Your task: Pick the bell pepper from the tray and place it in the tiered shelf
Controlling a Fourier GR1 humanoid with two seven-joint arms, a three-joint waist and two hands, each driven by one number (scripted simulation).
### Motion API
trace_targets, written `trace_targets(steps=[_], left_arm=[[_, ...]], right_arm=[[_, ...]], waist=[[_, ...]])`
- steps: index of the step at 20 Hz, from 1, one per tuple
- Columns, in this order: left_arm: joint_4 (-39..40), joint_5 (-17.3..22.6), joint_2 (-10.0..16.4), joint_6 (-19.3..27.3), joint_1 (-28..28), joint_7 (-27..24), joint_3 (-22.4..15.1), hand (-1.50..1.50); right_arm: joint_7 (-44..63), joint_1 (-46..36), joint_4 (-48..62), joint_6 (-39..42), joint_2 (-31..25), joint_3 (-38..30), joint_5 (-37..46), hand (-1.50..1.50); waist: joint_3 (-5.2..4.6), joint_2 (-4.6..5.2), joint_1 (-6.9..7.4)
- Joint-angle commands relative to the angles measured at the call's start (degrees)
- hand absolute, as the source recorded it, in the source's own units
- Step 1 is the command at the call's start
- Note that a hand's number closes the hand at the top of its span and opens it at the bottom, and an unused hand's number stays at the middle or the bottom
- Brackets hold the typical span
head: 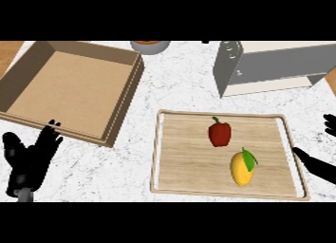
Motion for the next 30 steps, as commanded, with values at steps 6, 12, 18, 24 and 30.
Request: trace_targets(steps=[6, 12, 18, 24, 30], left_arm=[[1.35, 0.62, -2.90, -1.51, -4.33, 3.94, -1.58, 0.00], [0.47, 0.07, -2.99, -2.32, -5.57, 4.97, -2.07, 0.00], [0.45, -0.84, -3.86, -2.47, -5.73, 5.85, -2.75, 0.00], [2.42, -2.31, -5.63, -2.70, -4.20, 1.46, -2.78, 0.00], [0.21, -0.93, -4.24, -3.49, -5.67, 4.95, -0.99, 0.00]], right_arm=[[19.71, 3.14, -21.16, 8.59, -8.66, 5.03, 1.12, -1.50], [45.00, -5.68, -28.67, 9.55, -13.04, 9.45, 6.45, -1.50], [64.40, -21.54, -22.91, 7.10, -6.64, 18.28, 18.64, -1.50], [69.78, -30.21, -10.81, 10.90, 0.27, 22.87, 24.97, -1.50], [73.58, -34.44, -5.16, 16.28, 5.12, 24.87, 24.44, -1.50]], waist=[[-0.47, 0.56, 0.43], [-0.57, 0.76, 1.45], [-0.58, 0.95, 2.84], [-0.53, 0.99, 2.68], [-0.45, 0.69, 1.78]])
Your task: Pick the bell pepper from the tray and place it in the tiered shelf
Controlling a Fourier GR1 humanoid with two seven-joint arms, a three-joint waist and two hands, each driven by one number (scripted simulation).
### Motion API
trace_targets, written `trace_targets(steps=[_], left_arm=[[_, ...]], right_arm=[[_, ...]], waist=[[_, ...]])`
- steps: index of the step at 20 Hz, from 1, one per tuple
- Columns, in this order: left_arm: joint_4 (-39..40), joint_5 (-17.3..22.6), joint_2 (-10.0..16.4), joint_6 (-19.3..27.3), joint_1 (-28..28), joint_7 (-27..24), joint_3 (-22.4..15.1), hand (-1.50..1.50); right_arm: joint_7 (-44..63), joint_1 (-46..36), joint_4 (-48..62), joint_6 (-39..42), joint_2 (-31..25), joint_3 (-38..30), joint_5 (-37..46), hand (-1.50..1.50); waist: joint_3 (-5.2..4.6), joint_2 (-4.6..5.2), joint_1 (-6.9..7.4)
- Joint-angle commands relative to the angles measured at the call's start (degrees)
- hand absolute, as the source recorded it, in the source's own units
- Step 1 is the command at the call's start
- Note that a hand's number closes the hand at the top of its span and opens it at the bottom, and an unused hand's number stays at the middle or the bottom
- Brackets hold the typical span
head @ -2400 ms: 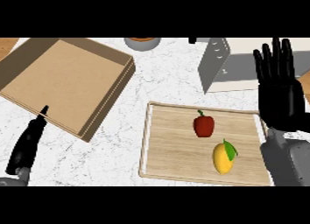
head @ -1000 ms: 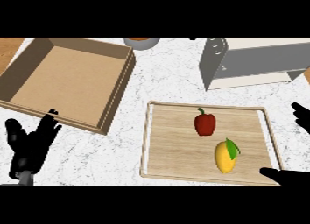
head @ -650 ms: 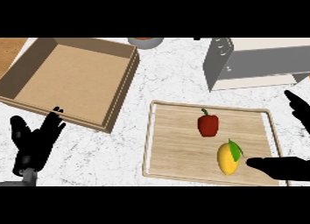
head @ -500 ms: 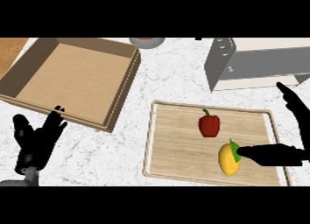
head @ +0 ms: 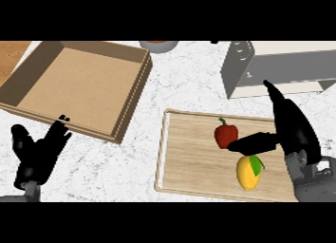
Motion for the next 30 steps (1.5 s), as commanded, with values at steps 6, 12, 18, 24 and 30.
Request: trace_targets(steps=[6, 12, 18, 24, 30], left_arm=[[0.84, -2.04, -4.41, 1.15, -0.73, 0.33, -2.96, 0.00], [2.28, -0.43, -2.07, -1.81, -1.85, 0.09, 0.16, 0.00], [1.67, -1.40, -4.03, -0.40, -2.01, 0.25, 0.12, 0.00], [2.79, -3.02, -4.14, -0.78, -1.60, 0.12, -0.35, 0.00], [0.88, -3.83, -5.80, -0.36, 0.70, -1.22, -0.55, 0.00]], right_arm=[[10.11, -4.77, 9.63, 5.31, 6.12, 2.62, 3.41, -1.50], [13.32, -6.10, 12.28, 5.61, 10.06, 2.95, 10.10, -1.50], [10.40, -3.18, 15.66, 4.22, 14.63, 2.74, 14.60, -1.50], [8.89, -1.98, 19.35, 4.30, 17.85, 1.93, 19.02, -1.50], [8.19, -1.86, 19.85, 7.03, 18.08, -1.51, 22.46, -1.50]], waist=[[-0.54, 0.31, -1.28], [-0.57, 0.22, -1.83], [-0.52, 0.27, -1.78], [-0.52, 0.33, -1.88], [-0.52, 0.19, -1.80]])
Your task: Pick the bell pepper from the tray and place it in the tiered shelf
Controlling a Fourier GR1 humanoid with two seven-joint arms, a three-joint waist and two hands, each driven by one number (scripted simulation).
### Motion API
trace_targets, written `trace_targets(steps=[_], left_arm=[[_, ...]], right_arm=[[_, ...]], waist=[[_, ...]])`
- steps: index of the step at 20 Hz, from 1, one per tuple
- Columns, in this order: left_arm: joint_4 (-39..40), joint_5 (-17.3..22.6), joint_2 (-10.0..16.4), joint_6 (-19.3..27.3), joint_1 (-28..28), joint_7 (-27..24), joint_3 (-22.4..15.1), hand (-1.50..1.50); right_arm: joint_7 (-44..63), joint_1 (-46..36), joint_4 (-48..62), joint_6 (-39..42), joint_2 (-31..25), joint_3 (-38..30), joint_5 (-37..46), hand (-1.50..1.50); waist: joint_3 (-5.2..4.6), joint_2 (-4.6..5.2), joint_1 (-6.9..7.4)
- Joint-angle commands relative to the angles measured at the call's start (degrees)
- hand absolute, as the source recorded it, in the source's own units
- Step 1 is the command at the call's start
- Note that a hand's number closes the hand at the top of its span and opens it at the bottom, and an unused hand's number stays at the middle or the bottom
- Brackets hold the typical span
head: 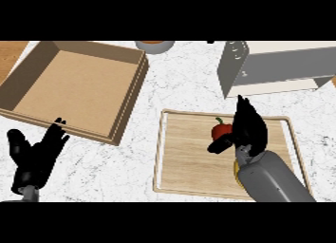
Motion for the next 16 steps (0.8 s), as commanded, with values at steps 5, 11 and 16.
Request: trace_targets(steps=[5, 11, 16], left_arm=[[2.19, 0.02, -1.27, -2.66, -2.78, 1.02, -0.58, 0.00], [0.08, -1.76, -3.30, -0.79, -2.42, 2.62, -1.14, 0.00], [4.74, -3.69, -5.63, -1.06, -2.51, -1.46, -1.68, 0.00]], right_arm=[[3.52, -3.04, 9.30, -2.24, 5.83, -3.35, 6.17, -1.50], [-3.64, -2.59, 13.26, -4.91, 7.00, -6.70, 7.98, -1.50], [-7.02, -1.43, 13.90, -3.85, 8.81, -7.20, 7.35, -1.50]], waist=[[-0.64, 0.53, -0.01], [-0.61, 0.49, 0.04], [-0.64, 0.51, -0.24]])
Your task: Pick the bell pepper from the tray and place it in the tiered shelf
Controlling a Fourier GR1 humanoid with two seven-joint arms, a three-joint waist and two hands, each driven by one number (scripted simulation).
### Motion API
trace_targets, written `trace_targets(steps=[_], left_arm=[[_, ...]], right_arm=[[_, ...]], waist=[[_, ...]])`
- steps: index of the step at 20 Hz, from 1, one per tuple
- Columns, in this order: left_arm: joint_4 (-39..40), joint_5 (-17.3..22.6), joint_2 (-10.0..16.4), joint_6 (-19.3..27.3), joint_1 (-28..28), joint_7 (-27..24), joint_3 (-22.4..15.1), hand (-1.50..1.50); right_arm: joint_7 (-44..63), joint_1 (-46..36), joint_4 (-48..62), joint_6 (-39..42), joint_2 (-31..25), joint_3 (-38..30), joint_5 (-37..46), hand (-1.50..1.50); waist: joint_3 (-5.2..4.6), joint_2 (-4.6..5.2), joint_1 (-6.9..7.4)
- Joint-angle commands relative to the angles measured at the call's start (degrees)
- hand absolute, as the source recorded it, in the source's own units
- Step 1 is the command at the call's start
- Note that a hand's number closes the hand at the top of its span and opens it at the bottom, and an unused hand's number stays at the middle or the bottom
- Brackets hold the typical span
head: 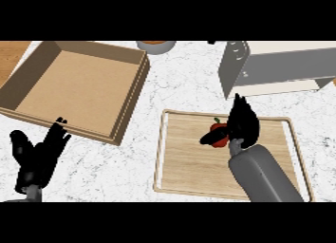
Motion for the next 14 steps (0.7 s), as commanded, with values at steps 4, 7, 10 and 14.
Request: trace_targets(steps=[4, 7, 10, 14], left_arm=[[2.41, -0.54, -1.78, -0.98, -2.71, 0.89, -1.49, 0.00], [1.89, 0.01, -1.61, -2.01, -3.71, 3.09, -0.86, 0.00], [6.07, -0.05, -1.61, -3.23, -5.65, 1.56, 0.41, 0.00], [3.61, -1.38, -1.86, -1.95, -3.14, 1.01, 0.17, 0.00]], right_arm=[[-6.56, -0.60, 6.57, 10.42, -0.31, 2.98, -3.48, 1.50], [-7.86, -2.70, 9.17, 4.88, 3.65, 0.53, -2.67, 1.50], [-7.05, -0.33, 1.46, 7.46, 2.51, 1.45, -2.22, 1.50], [-23.88, 1.93, 3.36, 8.47, -1.01, 2.73, -6.22, 1.50]], waist=[[-0.79, 0.88, -0.37], [-0.78, 0.79, -0.31], [-0.81, 0.68, -0.89], [-0.76, 0.82, -1.01]])
